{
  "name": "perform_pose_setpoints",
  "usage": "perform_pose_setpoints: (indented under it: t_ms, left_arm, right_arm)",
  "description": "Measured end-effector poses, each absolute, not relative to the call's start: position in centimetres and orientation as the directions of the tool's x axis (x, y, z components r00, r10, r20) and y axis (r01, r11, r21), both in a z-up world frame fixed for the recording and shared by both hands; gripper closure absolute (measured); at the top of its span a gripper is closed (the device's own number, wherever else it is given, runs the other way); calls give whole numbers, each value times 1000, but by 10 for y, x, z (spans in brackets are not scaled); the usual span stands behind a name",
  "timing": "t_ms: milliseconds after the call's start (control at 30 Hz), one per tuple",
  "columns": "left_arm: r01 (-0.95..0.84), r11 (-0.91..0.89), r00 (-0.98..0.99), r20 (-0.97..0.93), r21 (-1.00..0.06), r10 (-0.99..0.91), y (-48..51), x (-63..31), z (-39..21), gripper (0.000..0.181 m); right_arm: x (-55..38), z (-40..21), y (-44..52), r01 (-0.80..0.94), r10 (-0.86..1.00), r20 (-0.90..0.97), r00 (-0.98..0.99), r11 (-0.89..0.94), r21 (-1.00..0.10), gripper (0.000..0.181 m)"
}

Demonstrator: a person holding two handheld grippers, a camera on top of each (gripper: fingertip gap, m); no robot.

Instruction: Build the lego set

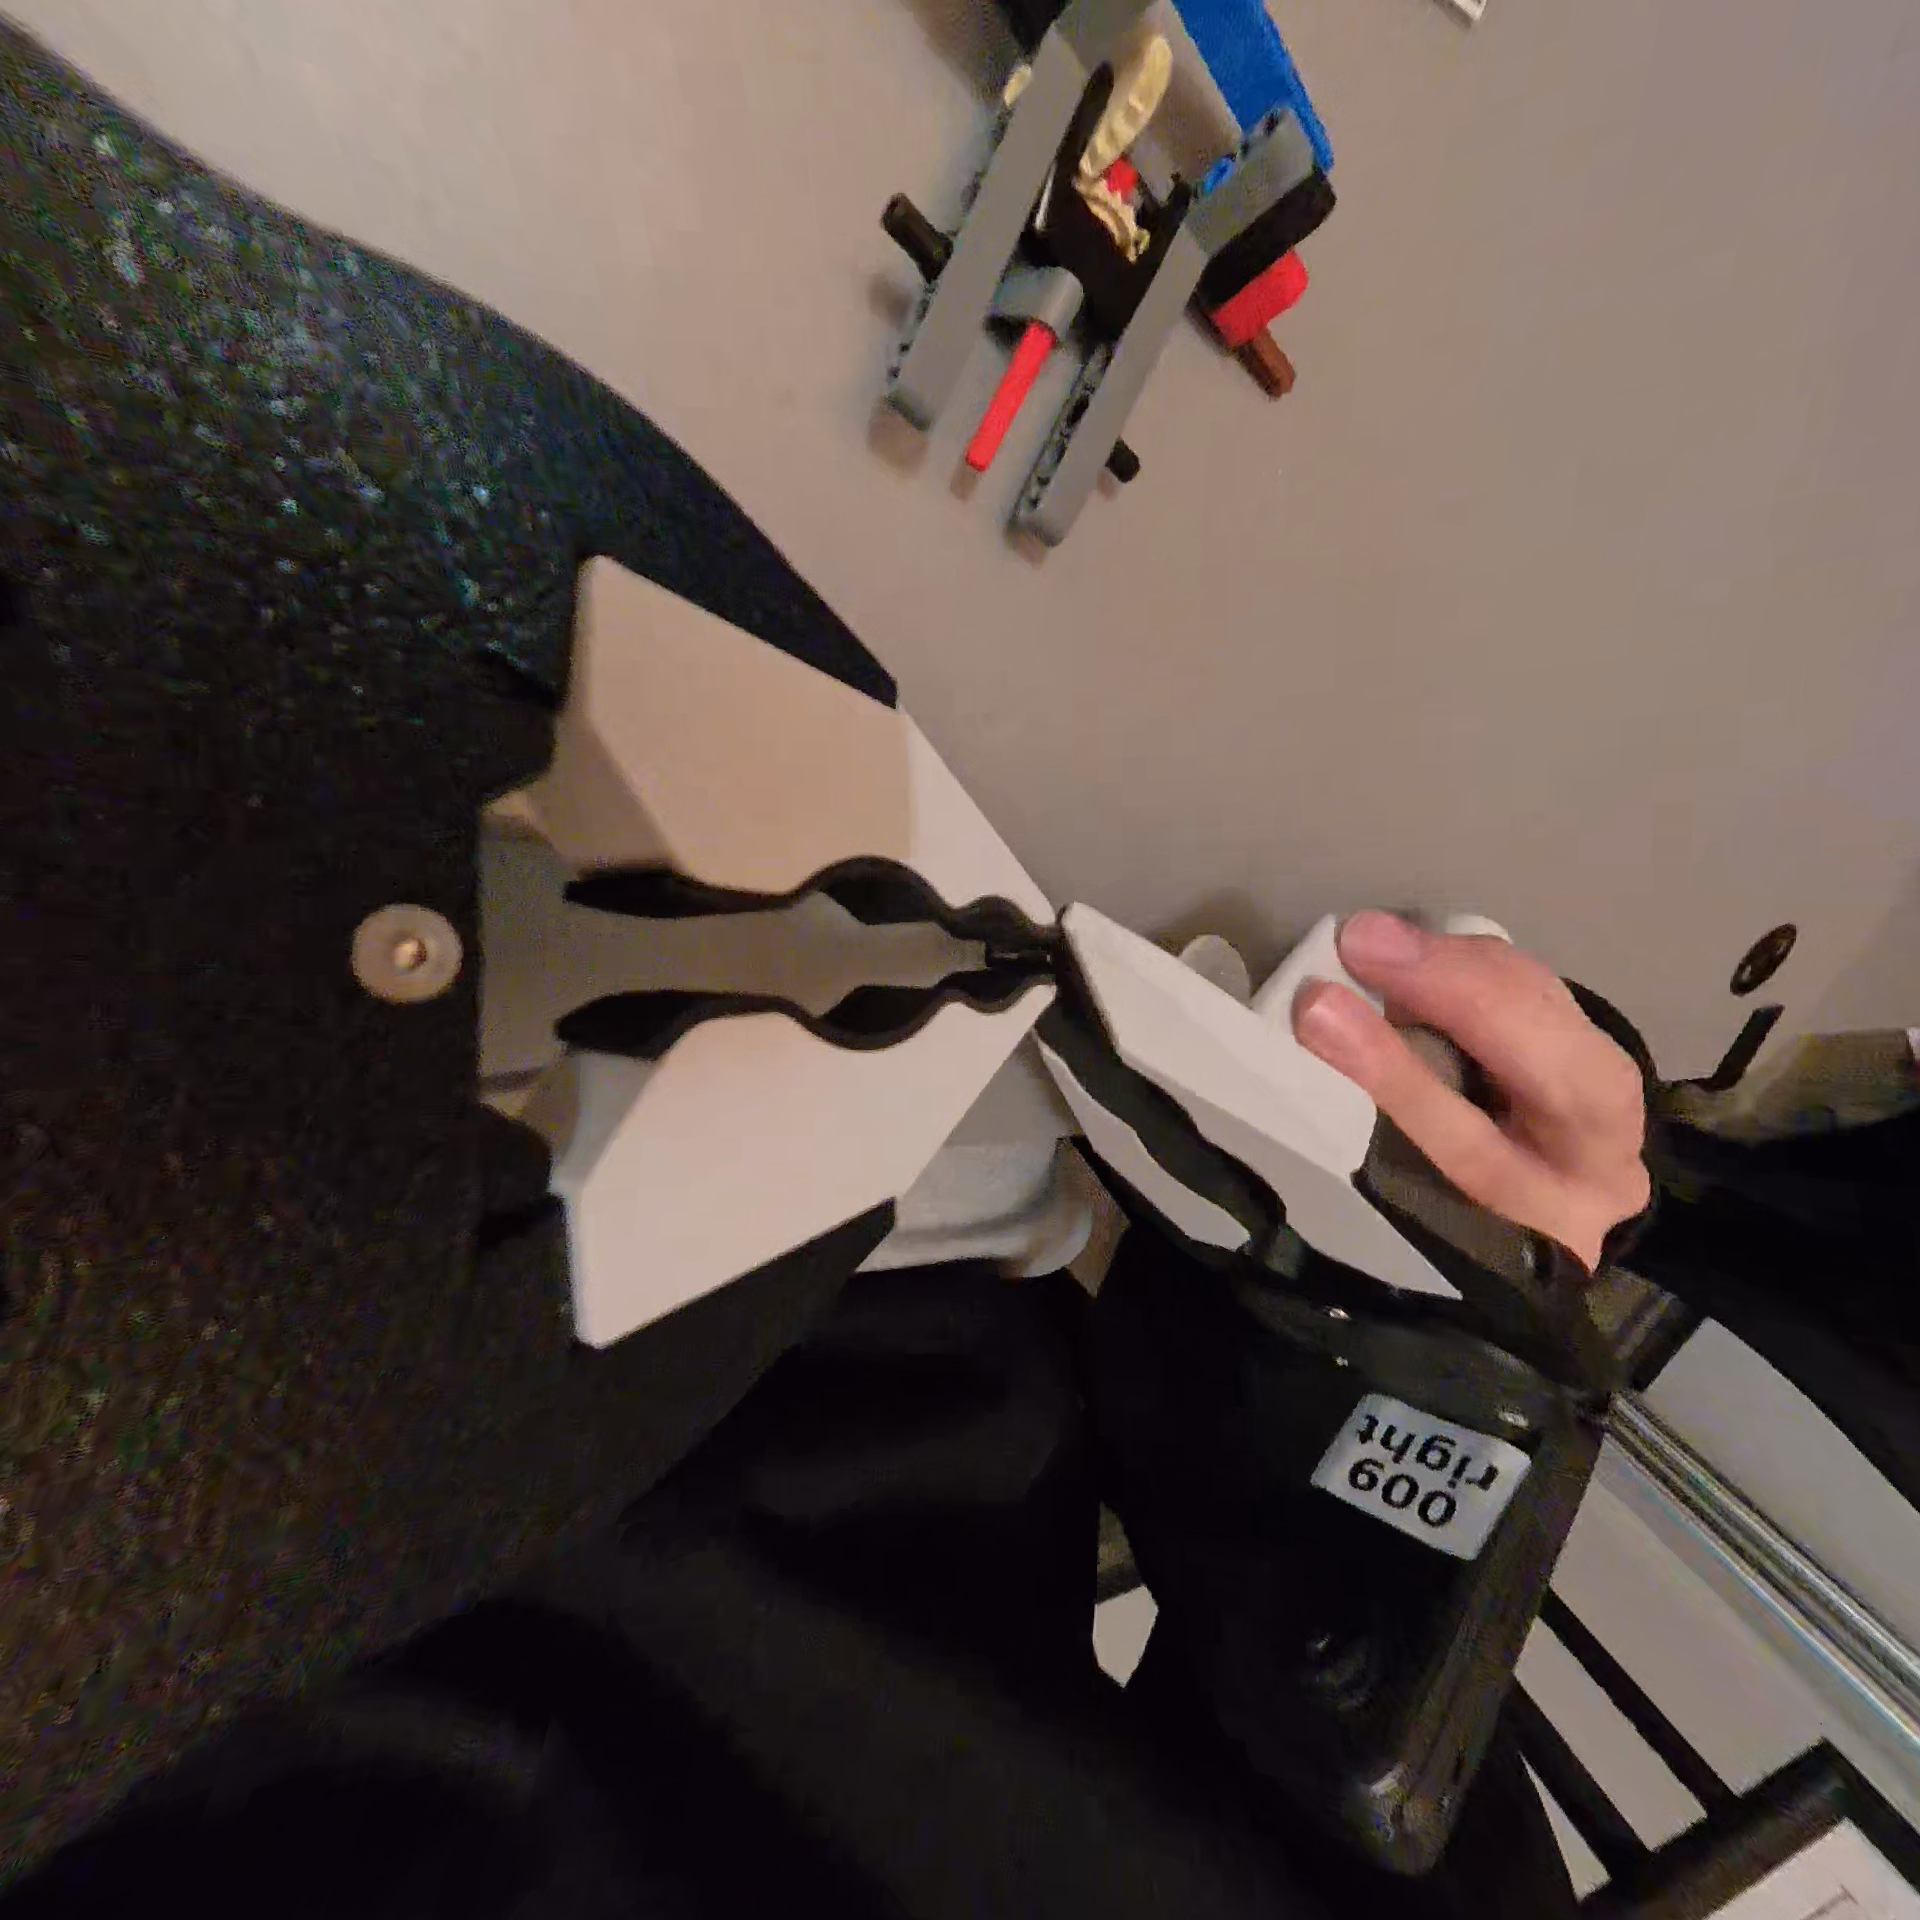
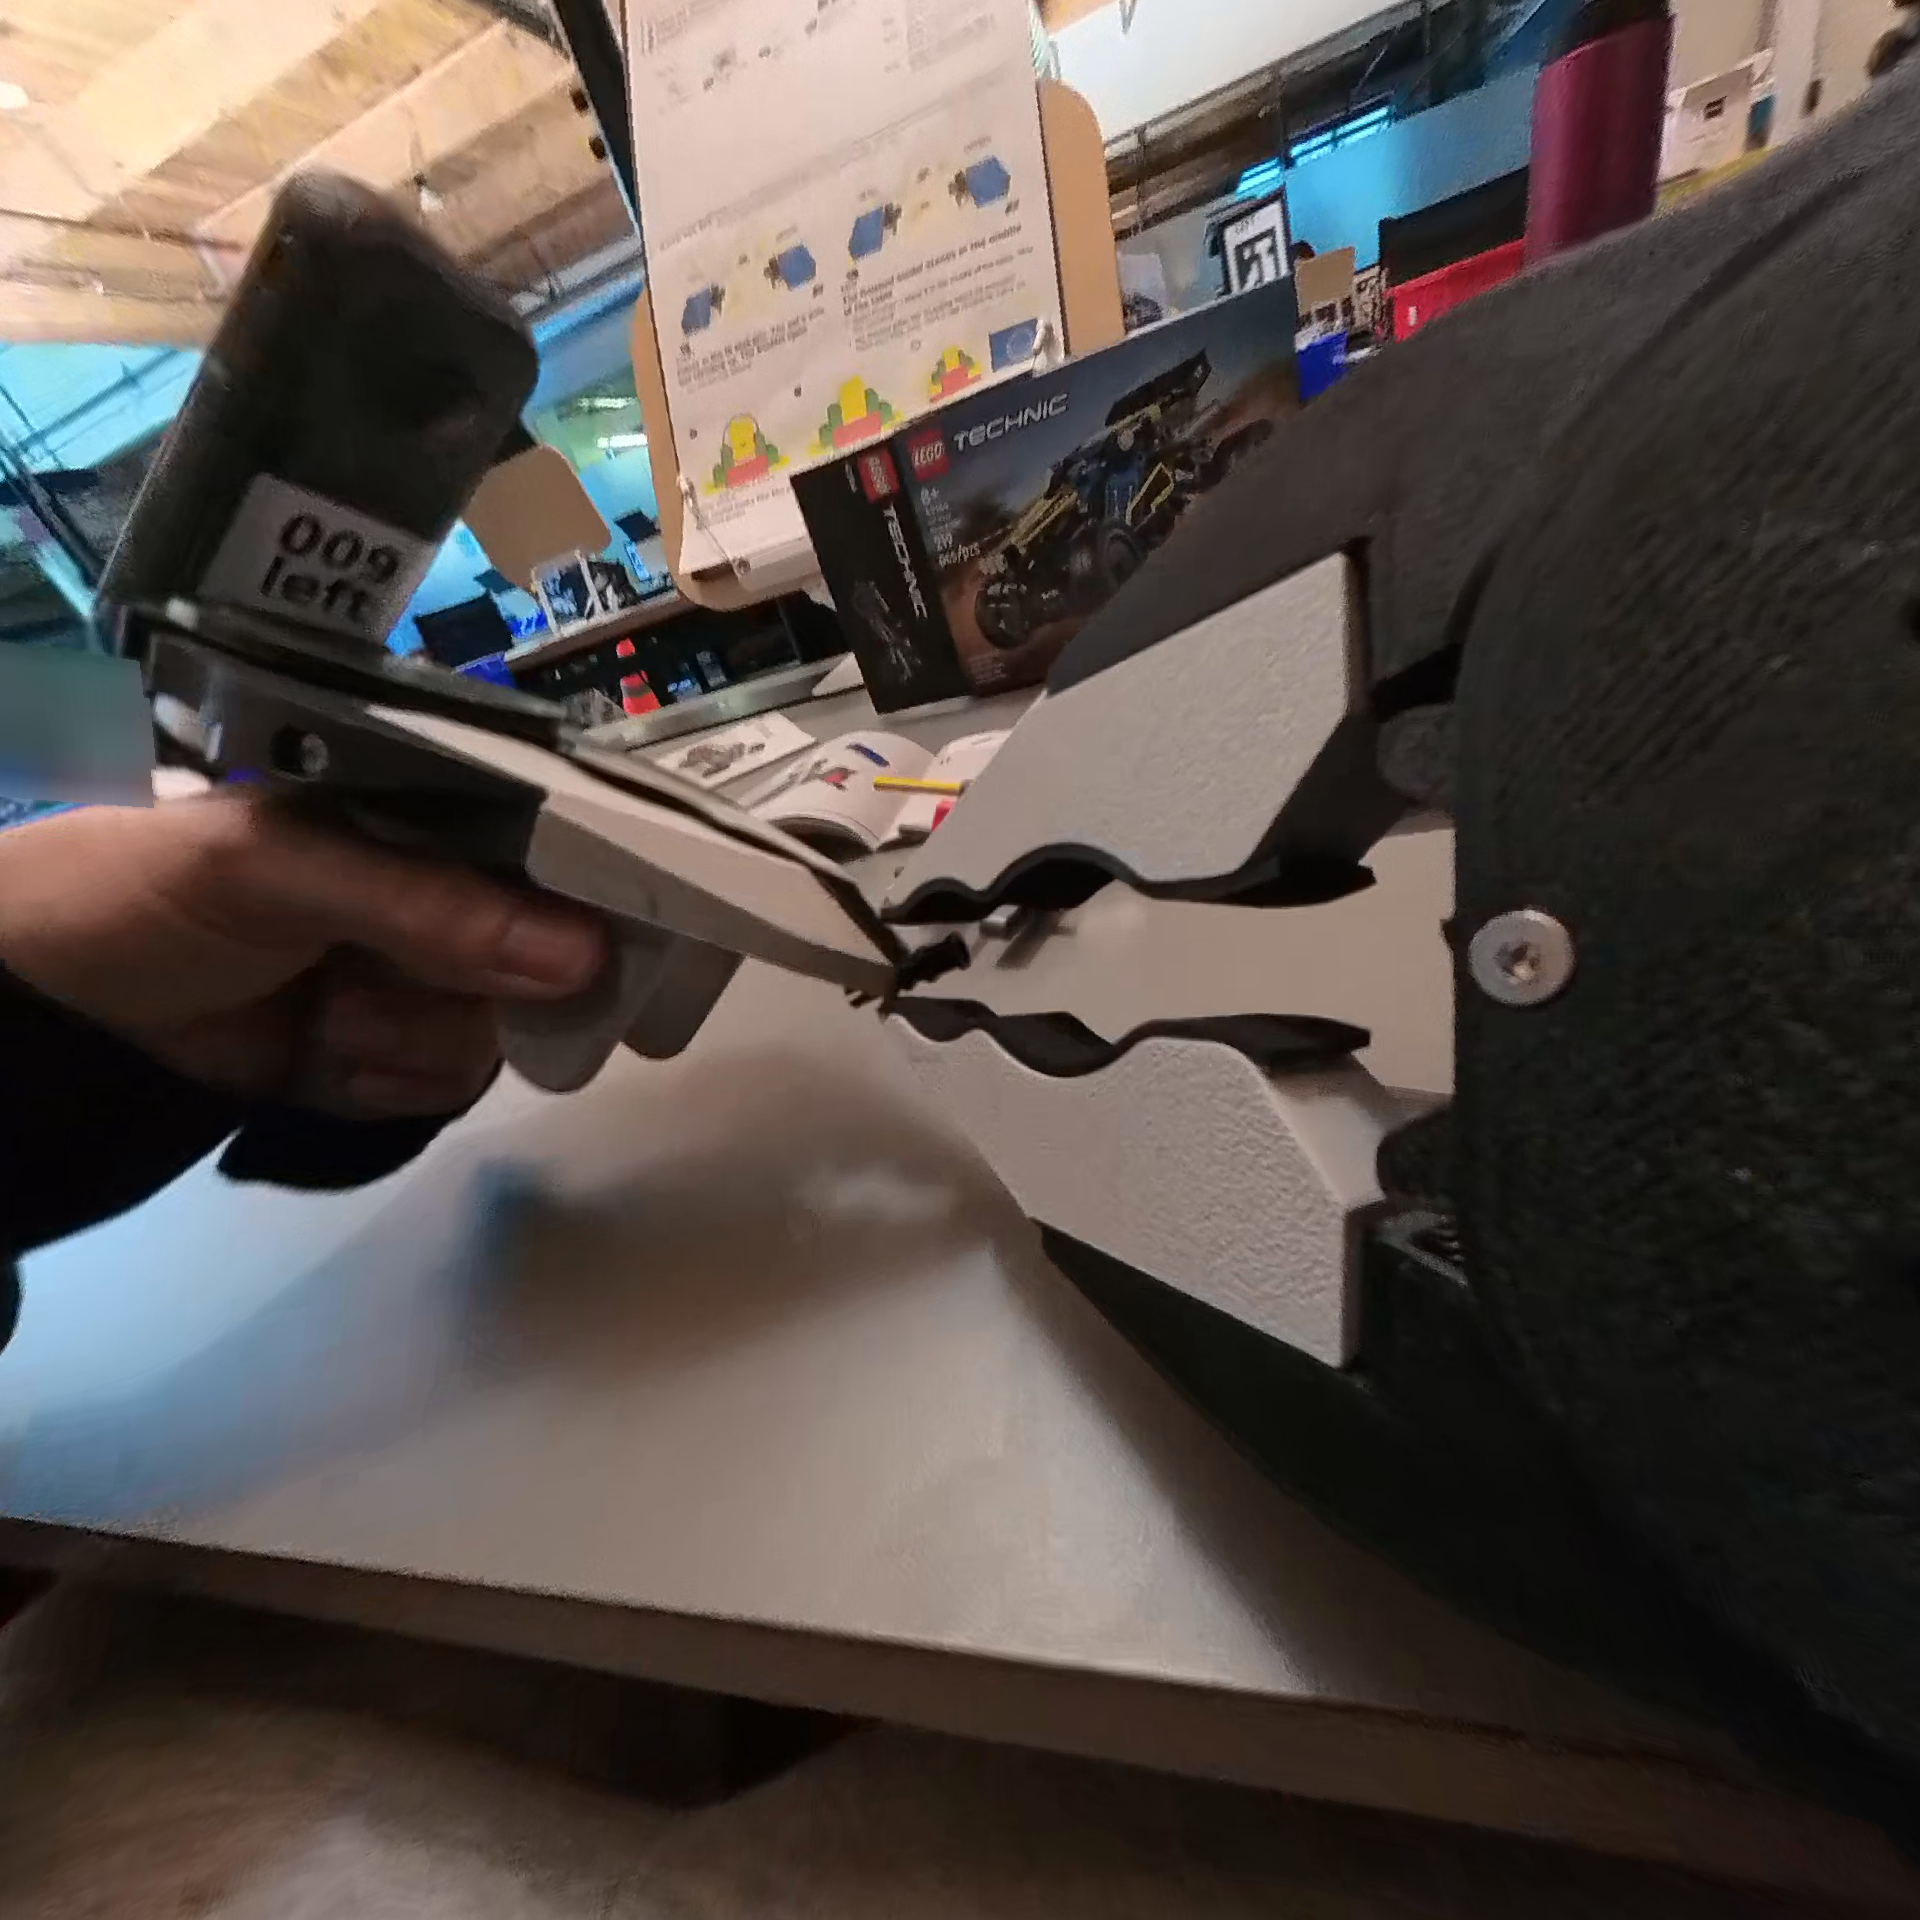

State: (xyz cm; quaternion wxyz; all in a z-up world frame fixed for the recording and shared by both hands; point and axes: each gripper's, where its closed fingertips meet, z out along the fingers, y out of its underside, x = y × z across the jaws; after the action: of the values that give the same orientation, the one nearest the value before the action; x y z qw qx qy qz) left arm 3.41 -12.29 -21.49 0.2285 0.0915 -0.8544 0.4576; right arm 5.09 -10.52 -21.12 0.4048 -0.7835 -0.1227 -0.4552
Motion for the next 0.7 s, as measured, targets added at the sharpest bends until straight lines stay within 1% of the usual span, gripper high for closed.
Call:
perform_pose_setpoints:
  t_ms: [100,167,200,233,267,367,400,433,467,500,533,567,633,700]
  left_arm:
    - [-339,578,-890,453,-742,61,-125,36,-217,179]
    - [-338,574,-887,457,-746,71,-126,38,-215,179]
    - [-340,573,-885,459,-746,72,-127,40,-214,179]
    - [-338,579,-882,464,-742,81,-127,40,-215,179]
    - [-332,583,-879,467,-741,92,-127,40,-216,179]
    - [-324,558,-893,442,-764,85,-129,49,-214,179]
    - [-301,538,-915,397,-787,68,-130,57,-212,174]
    - [-250,522,-949,312,-815,34,-129,69,-211,168]
    - [-157,520,-984,179,-840,-8,-127,83,-211,163]
    - [-29,533,-999,7,-846,-42,-123,96,-211,158]
    - [119,555,-981,-184,-824,-62,-120,106,-210,155]
    - [266,586,-930,-364,-765,-54,-118,111,-209,155]
    - [477,663,-789,-613,-576,35,-117,112,-217,150]
    - [594,714,-641,-755,-372,139,-118,112,-229,149]
  right_arm:
    - [52,-214,-110,556,-177,830,528,-667,-496,171]
    - [56,-212,-115,560,-197,860,471,-685,-465,171]
    - [58,-212,-117,557,-213,863,458,-688,-466,175]
    - [57,-213,-116,554,-223,855,469,-680,-481,175]
    - [56,-214,-116,561,-207,860,466,-683,-468,175]
    - [64,-215,-121,542,-205,880,429,-720,-432,177]
    - [69,-214,-125,515,-220,883,415,-743,-427,177]
    - [79,-216,-134,462,-243,883,401,-779,-424,177]
    - [89,-221,-143,402,-256,876,409,-811,-425,177]
    - [97,-224,-150,355,-269,869,414,-832,-427,177]
    - [105,-223,-156,322,-289,870,399,-844,-428,176]
    - [110,-223,-160,299,-308,865,396,-847,-439,177]
    - [117,-228,-164,243,-342,831,438,-845,-476,176]
    - [117,-227,-165,249,-348,830,436,-840,-483,177]
